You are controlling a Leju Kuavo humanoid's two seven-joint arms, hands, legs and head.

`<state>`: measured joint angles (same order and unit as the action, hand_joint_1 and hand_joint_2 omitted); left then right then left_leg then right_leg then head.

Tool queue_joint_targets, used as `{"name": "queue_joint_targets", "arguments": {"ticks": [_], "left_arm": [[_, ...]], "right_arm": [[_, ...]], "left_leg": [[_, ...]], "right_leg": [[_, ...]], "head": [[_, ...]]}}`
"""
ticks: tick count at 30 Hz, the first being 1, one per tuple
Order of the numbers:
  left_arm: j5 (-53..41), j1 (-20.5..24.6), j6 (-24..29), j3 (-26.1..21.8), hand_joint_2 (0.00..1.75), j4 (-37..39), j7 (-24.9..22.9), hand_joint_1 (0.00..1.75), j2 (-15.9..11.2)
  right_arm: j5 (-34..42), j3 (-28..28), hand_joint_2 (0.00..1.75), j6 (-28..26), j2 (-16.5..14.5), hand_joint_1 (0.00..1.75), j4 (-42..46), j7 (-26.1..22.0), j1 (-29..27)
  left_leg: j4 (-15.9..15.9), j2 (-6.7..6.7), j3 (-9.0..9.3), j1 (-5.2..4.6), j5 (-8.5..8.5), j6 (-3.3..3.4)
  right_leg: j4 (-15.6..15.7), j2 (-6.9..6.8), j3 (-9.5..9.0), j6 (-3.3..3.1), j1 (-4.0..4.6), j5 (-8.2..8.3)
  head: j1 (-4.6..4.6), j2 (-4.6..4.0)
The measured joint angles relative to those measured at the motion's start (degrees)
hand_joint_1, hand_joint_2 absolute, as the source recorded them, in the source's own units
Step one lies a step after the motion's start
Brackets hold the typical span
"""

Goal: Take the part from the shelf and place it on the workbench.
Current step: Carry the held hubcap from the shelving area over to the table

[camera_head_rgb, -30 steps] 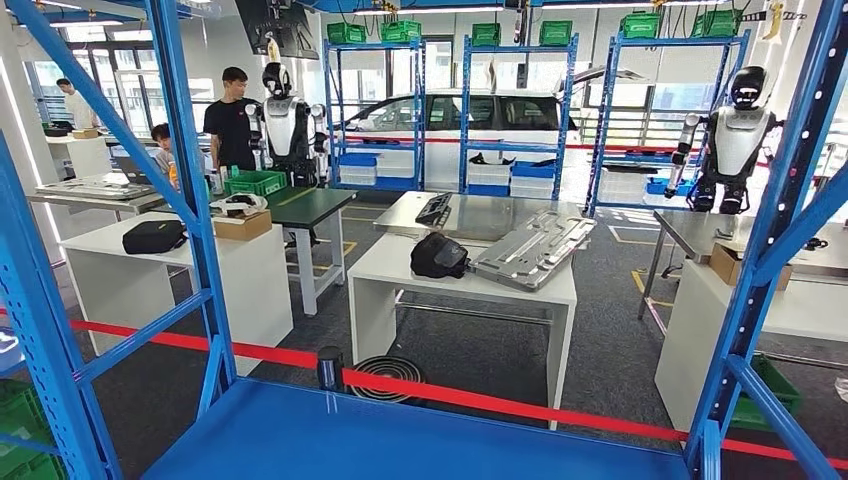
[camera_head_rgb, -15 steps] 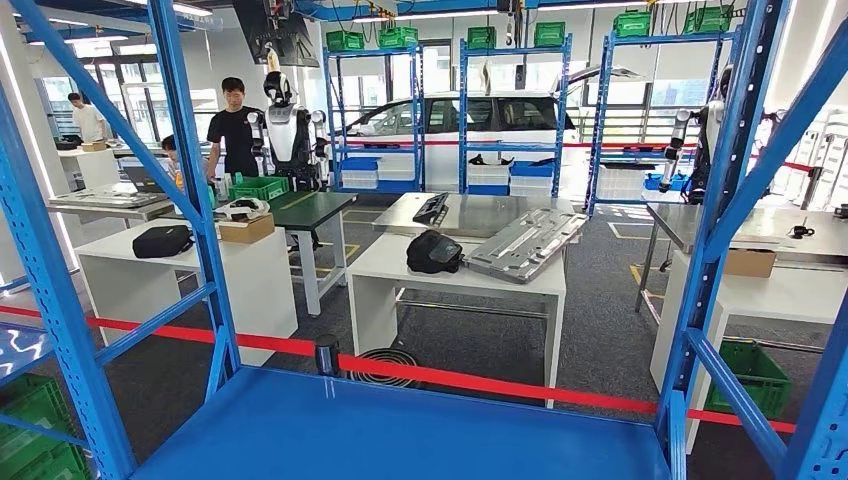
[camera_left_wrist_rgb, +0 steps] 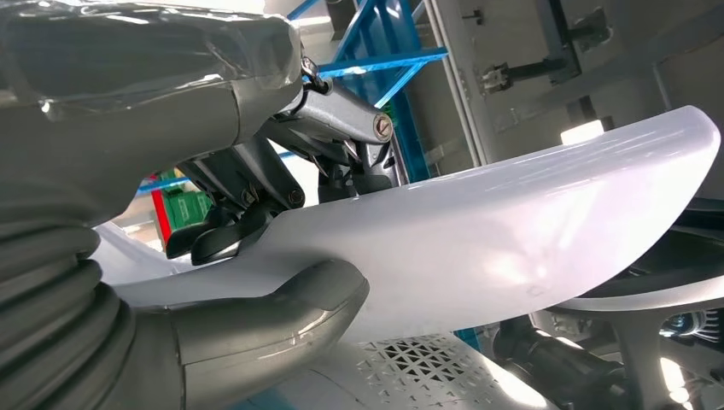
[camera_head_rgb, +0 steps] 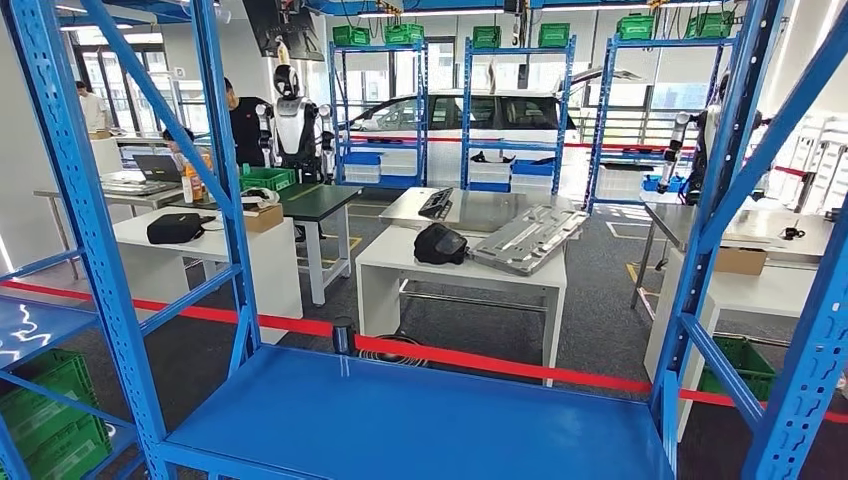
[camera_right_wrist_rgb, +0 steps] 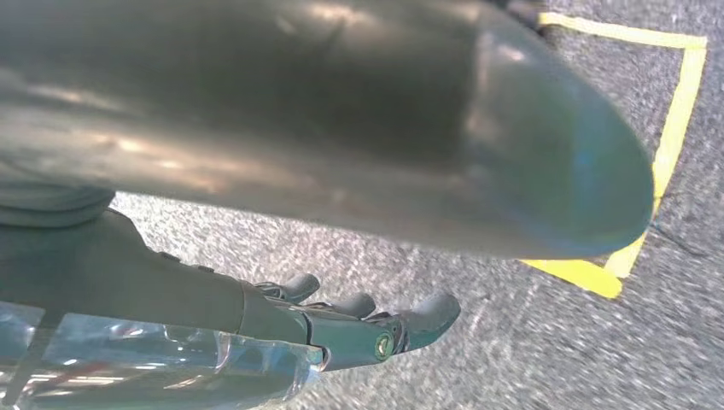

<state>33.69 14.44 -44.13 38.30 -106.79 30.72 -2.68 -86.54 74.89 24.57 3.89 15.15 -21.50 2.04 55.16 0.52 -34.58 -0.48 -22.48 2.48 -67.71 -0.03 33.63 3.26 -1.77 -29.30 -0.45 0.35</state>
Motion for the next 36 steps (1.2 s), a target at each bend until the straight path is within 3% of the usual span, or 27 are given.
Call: {"name": "queue_joint_targets", "arguments": {"ticks": [1, 2, 3, 4, 6, 7, 8, 11, 12, 13, 14, 16, 18, 20, 22, 23, 25, 26, 27, 28, 29, 31, 32, 34, 36], "left_arm": [[0.0, 0.0, 0.0, 0.0, 1.75, -0.1, 0.0, 1.75, 0.0], [-0.1, 0.1, 0.0, 0.0, 1.75, -0.2, -0.1, 1.75, 0.0], [-0.1, 0.2, 0.0, 0.0, 1.75, -0.3, -0.1, 1.75, 0.0], [-0.1, 0.3, 0.0, -0.1, 1.75, -0.4, -0.1, 1.75, 0.0], [-0.1, 0.4, 0.0, -0.1, 1.75, -0.5, -0.2, 1.75, 0.0], [-0.1, 0.4, 0.0, -0.2, 1.75, -0.5, -0.2, 1.75, -0.1], [-0.1, 0.4, 0.0, -0.2, 1.75, -0.5, -0.2, 1.75, -0.1], [0.0, 0.4, 0.0, -0.4, 1.75, -0.5, -0.7, 1.75, -0.1], [0.1, 0.4, 0.0, -0.4, 1.75, -0.5, -1.0, 1.75, -0.1], [0.2, 0.5, 0.1, -0.4, 1.75, -0.5, -1.3, 1.75, -0.1], [0.3, 0.6, 0.2, -0.4, 1.75, -0.5, -1.5, 1.75, -0.1], [0.3, 1.0, 0.5, -0.3, 1.75, -0.6, -2.1, 1.75, 0.0], [0.3, 1.5, 0.6, -0.4, 1.75, -0.9, -2.7, 1.75, 0.2], [0.4, 1.7, 0.7, -0.4, 1.75, -1.3, -3.4, 1.75, 0.4], [0.7, 2.0, 0.7, -0.3, 1.75, -1.4, -3.8, 1.75, 0.5], [0.9, 2.2, 0.6, -0.3, 1.75, -1.3, -4.0, 1.75, 0.5], [1.2, 2.6, 0.3, -0.1, 1.75, -1.2, -4.0, 1.75, 0.5], [1.3, 2.7, 0.2, 0.0, 1.75, -1.0, -4.0, 1.75, 0.5], [1.4, 2.7, 0.1, 0.1, 1.75, -0.8, -4.0, 1.75, 0.5], [1.5, 2.7, 0.0, 0.2, 1.75, -0.6, -4.0, 1.75, 0.5], [1.5, 2.7, -0.1, 0.3, 1.75, -0.3, -4.0, 1.75, 0.4], [1.5, 2.8, -0.1, 0.5, 1.75, -0.1, -4.0, 1.75, 0.4], [1.6, 3.0, -0.1, 0.6, 1.75, -0.1, -4.0, 1.75, 0.4], [1.5, 3.3, -0.1, 0.7, 1.75, 0.0, -4.0, 1.75, 0.4], [1.5, 3.5, -0.1, 0.8, 1.75, 0.0, -4.0, 1.75, 0.4]], "right_arm": [[0.0, 0.0, 0.00, 0.0, 0.1, 0.00, -0.1, -0.1, 0.2], [0.0, 0.0, 0.00, 0.0, 0.1, 0.00, -0.1, -0.2, 0.3], [0.0, -0.1, 0.00, 0.0, 0.2, 0.00, -0.2, -0.2, 0.4], [0.0, -0.1, 0.00, 0.0, 0.2, 0.00, -0.3, -0.3, 0.5], [0.0, -0.1, 0.00, 0.0, 0.3, 0.00, -0.5, -0.3, 0.4], [0.0, -0.1, 0.00, 0.0, 0.3, 0.00, -0.5, -0.3, 0.4], [0.0, -0.1, 0.00, 0.0, 0.3, 0.00, -0.6, -0.4, 0.4], [0.1, -0.1, 0.00, -0.1, 0.3, 0.00, -0.9, -0.8, 0.5], [0.3, -0.1, 0.00, -0.2, 0.3, 0.00, -0.9, -0.9, 0.6], [0.4, -0.1, 0.00, -0.4, 0.3, 0.00, -1.0, -1.0, 0.6], [0.5, -0.1, 0.00, -0.9, 0.2, 0.00, -1.0, -1.1, 0.7], [0.7, -0.1, 0.00, -2.5, 0.0, 0.00, -1.0, -1.2, 0.9], [1.2, -0.1, 0.00, -4.9, -0.6, 0.00, -0.7, -1.3, 1.1], [2.0, -0.1, 0.00, -6.0, -1.2, 0.00, -0.1, -1.4, 1.1], [2.9, -0.1, 0.00, -3.8, -1.4, 0.00, 0.3, -1.4, 0.9], [3.6, -0.1, 0.00, -1.9, -1.4, 0.00, 0.3, -1.4, 0.7], [5.0, 0.0, 0.00, 1.9, -0.8, 0.00, 0.1, -1.2, 0.2], [5.5, 0.1, 0.00, 3.3, -0.4, 0.00, -0.1, -1.0, 0.1], [5.9, 0.3, 0.00, 4.2, 0.0, 0.00, -0.2, -0.7, 0.0], [6.1, 0.4, 0.00, 4.9, 0.3, 0.00, -0.4, -0.5, 0.0], [6.3, 0.5, 0.00, 5.3, 0.7, 0.00, -0.5, -0.3, -0.1], [6.4, 0.7, 0.00, 5.8, 1.2, 0.00, -0.9, -0.1, -0.2], [6.5, 0.7, 0.00, 5.9, 1.4, 0.00, -1.0, -0.1, -0.2], [6.6, 0.9, 0.00, 6.0, 1.7, 0.00, -1.3, -0.1, -0.2], [6.7, 1.0, 0.00, 6.2, 1.8, 0.00, -1.5, -0.1, -0.3]], "left_leg": [[0.7, 0.03, -0.92, -0.01, 0.32, -0.29], [1.3, 0.05, -1.58, -0.06, 0.60, -0.60], [1.7, 0.09, -1.99, -0.11, 0.91, -0.92], [1.9, 0.11, -2.23, -0.10, 1.29, -1.26], [2.2, 0.01, -2.55, 0.13, 1.71, -1.94], [2.8, -0.13, -2.92, 0.29, 0.80, -2.31], [4.6, -0.25, -3.54, 0.45, -1.32, -2.65], [15.0, -0.36, -5.96, 0.81, -9.83, -3.43], [18.0, -0.37, -6.19, 0.86, -10.64, -3.48], [19.4, -0.38, -5.65, 0.88, -10.14, -3.42], [18.6, -0.41, -4.07, 0.87, -8.65, -3.23], [11.5, -0.58, 1.85, 0.64, -6.48, -2.35], [3.0, -0.67, 7.65, 0.21, -7.36, -1.51], [-0.3, -0.64, 9.41, -0.28, -7.99, -1.01], [-0.9, -0.47, 8.60, -0.23, -6.50, -0.35], [-1.3, -0.37, 7.93, -0.13, -5.58, 0.01], [-1.5, -0.26, 6.13, -0.12, -3.86, 0.42], [-1.5, -0.23, 5.11, -0.18, -3.05, 0.49], [-1.4, -0.16, 4.07, -0.24, -2.26, 0.45], [-1.2, -0.05, 3.01, -0.24, -1.51, 0.37], [-0.9, 0.05, 1.83, -0.18, -0.84, 0.21], [0.3, 0.15, -0.48, -0.06, 0.17, -0.28], [1.0, 0.16, -1.48, -0.07, 0.51, -0.59], [2.1, 0.20, -2.56, -0.23, 1.12, -1.17], [2.4, 0.23, -2.92, -0.11, 1.82, -1.74]], "right_leg": [[4.5, 0.03, -3.17, 0.08, -0.04, -0.06], [8.1, 0.09, -5.55, -0.23, -0.01, -0.66], [10.6, 0.18, -6.92, -0.70, 0.08, -1.48], [11.5, 0.26, -7.23, -1.22, 0.33, -1.96], [11.2, 0.17, -6.26, -2.26, 0.34, -1.34], [11.2, 0.07, -5.81, -2.76, 0.30, -0.84], [11.2, -0.05, -5.23, -3.28, 0.21, -0.22], [11.1, -0.19, -3.06, -3.95, 0.39, 1.83], [11.1, -0.20, -2.22, -3.94, 0.48, 2.54], [11.0, -0.21, -1.36, -3.89, 0.59, 3.24], [11.0, -0.20, -0.49, -3.82, 0.72, 3.91], [11.0, -0.12, 0.80, -3.62, 0.93, 5.11], [11.0, -0.06, 1.37, -3.11, 1.00, 6.17], [11.4, -0.07, 1.55, -2.31, 0.79, 7.25], [11.1, -0.07, 2.04, -1.89, 0.69, 7.16], [9.8, -0.05, 2.66, -2.01, 0.73, 5.69], [3.9, -0.01, 4.70, -2.54, 0.70, 0.33], [-0.1, 0.00, 5.70, -2.53, 0.65, -2.04], [-3.6, -0.01, 6.34, -2.17, 0.60, -3.17], [-5.8, -0.01, 6.30, -1.54, 0.53, -2.93], [-5.8, -0.02, 5.19, -0.75, 0.41, -1.60], [0.2, -0.03, 0.02, 0.36, 0.05, 0.59], [4.8, 0.05, -3.19, 0.30, 0.06, 0.23], [10.6, 0.15, -6.57, -0.62, 0.24, -1.69], [11.1, 0.09, -6.17, -1.82, 0.34, -1.78]], "head": [[0.06, 0.01], [0.05, 0.01], [0.03, 0.02], [0.01, 0.01], [-0.04, -0.01], [-0.11, -0.02], [-0.16, -0.02], [-0.39, -0.02], [-0.46, -0.03], [-0.47, -0.03], [-0.52, -0.03], [-0.55, -0.01], [-0.50, 0.01], [-0.51, 0.01], [-0.56, -0.01], [-0.47, -0.02], [-0.28, -0.03], [-0.15, -0.03], [-0.10, -0.03], [-0.06, -0.02], [-0.03, -0.02], [0.04, 0.00], [0.07, 0.01], [0.05, 0.02], [-0.04, 0.00]]}}
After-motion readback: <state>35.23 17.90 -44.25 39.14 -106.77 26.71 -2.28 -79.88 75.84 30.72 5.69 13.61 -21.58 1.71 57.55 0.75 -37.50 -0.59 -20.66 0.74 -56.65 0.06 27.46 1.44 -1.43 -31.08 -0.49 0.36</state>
